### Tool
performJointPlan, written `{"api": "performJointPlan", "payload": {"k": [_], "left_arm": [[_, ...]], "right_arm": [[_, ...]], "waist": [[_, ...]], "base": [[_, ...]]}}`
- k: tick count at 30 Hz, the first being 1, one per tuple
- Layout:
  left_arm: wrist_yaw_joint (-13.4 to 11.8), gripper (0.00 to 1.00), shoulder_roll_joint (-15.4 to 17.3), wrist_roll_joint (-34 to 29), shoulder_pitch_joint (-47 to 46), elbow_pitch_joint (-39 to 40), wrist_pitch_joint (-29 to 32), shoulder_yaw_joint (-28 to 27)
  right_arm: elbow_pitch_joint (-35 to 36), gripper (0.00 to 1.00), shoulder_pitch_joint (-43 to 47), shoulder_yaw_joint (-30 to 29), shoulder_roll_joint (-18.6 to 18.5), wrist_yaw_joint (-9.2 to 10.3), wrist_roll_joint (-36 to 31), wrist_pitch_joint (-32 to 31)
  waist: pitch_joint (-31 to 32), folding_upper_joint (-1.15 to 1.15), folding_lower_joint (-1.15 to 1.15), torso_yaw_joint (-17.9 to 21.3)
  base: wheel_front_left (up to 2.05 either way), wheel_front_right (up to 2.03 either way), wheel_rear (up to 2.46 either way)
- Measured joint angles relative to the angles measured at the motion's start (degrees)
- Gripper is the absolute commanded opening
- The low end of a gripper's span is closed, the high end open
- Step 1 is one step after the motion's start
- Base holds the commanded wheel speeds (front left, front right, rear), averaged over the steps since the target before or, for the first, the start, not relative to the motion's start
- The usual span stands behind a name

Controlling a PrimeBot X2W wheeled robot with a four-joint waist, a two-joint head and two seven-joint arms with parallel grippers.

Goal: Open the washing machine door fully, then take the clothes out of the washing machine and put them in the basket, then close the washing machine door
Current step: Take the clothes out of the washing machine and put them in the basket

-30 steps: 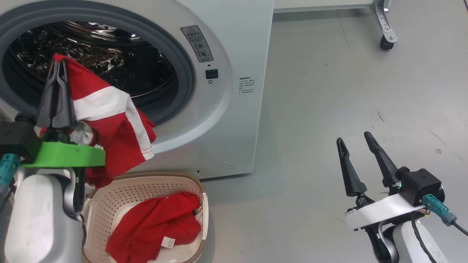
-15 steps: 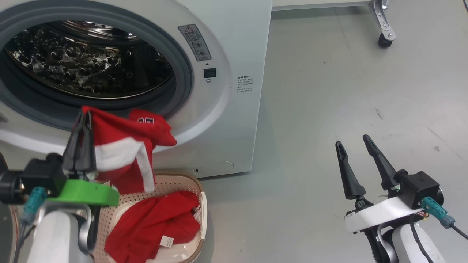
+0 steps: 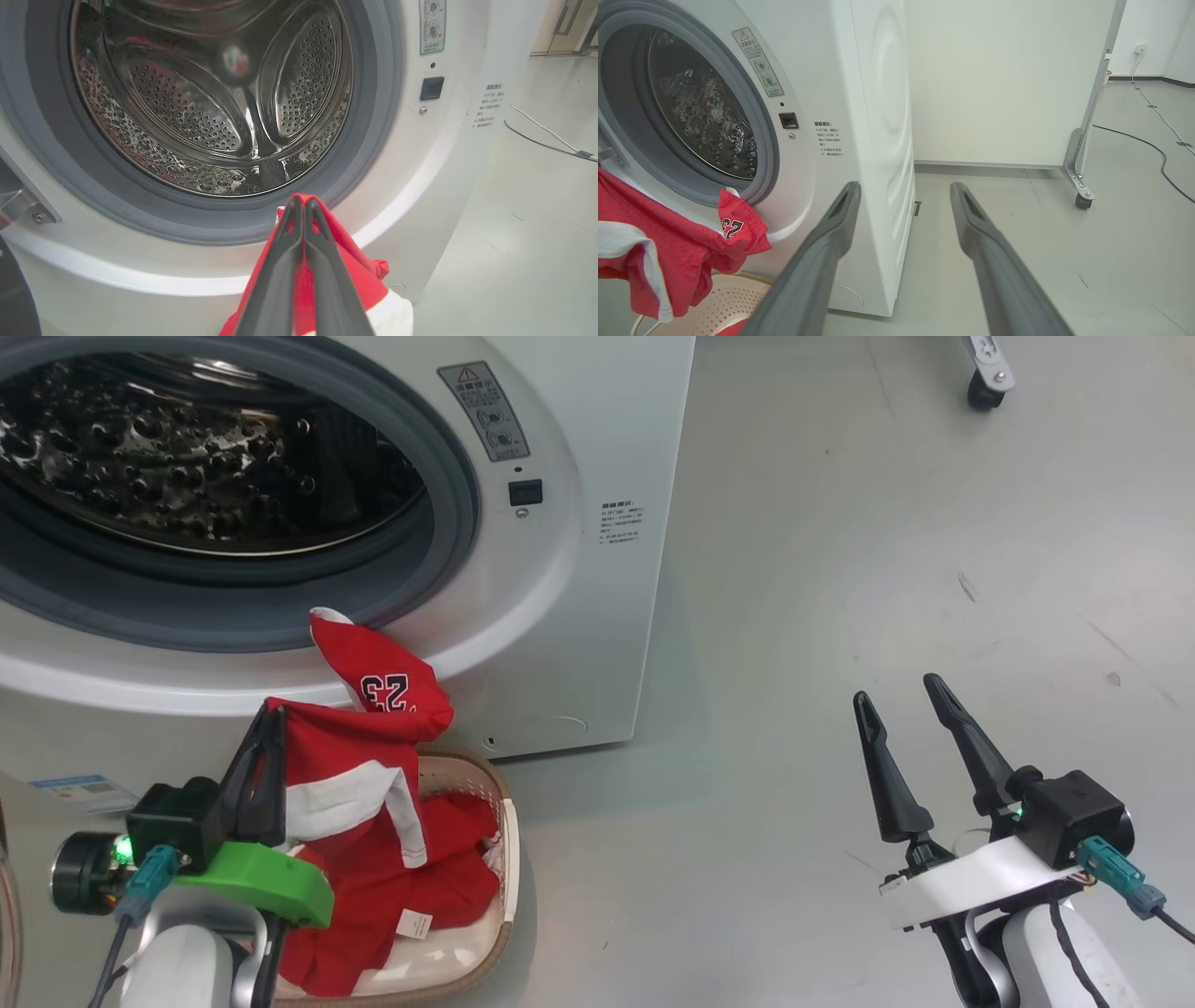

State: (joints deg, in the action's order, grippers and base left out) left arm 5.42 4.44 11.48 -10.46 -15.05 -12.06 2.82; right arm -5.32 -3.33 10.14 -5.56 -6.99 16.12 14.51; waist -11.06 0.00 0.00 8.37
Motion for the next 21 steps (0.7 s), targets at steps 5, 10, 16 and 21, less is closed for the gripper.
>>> {"api": "performJointPlan", "payload": {"k": [5,10,16,21], "left_arm": [[0.00,0.00,-0.01,-0.19,-0.01,-1.64,0.54,0.58],[-0.01,0.00,0.01,-0.55,-0.08,-3.77,1.47,0.77],[-0.14,0.00,0.47,-1.35,-0.34,-6.30,2.48,0.80],[-0.15,0.00,1.23,-2.50,-2.19,-7.92,3.61,1.33]], "right_arm": [[0.71,1.00,-0.47,0.29,-0.32,0.00,-0.01,0.00],[1.19,1.00,-1.36,0.66,-0.45,0.00,-0.01,0.00],[1.63,1.00,-2.70,0.73,-0.47,0.00,0.04,0.00],[2.09,1.00,-3.60,0.70,-0.49,0.00,0.48,0.00]], "waist": [[-2.34,0.00,0.00,0.40],[-4.69,0.00,0.00,0.87],[-7.75,0.00,0.00,1.67],[-10.44,0.00,0.00,2.53]], "base": [[0.00,0.00,0.00],[0.00,0.00,0.00],[0.00,0.00,0.00],[0.00,0.00,0.00]]}}
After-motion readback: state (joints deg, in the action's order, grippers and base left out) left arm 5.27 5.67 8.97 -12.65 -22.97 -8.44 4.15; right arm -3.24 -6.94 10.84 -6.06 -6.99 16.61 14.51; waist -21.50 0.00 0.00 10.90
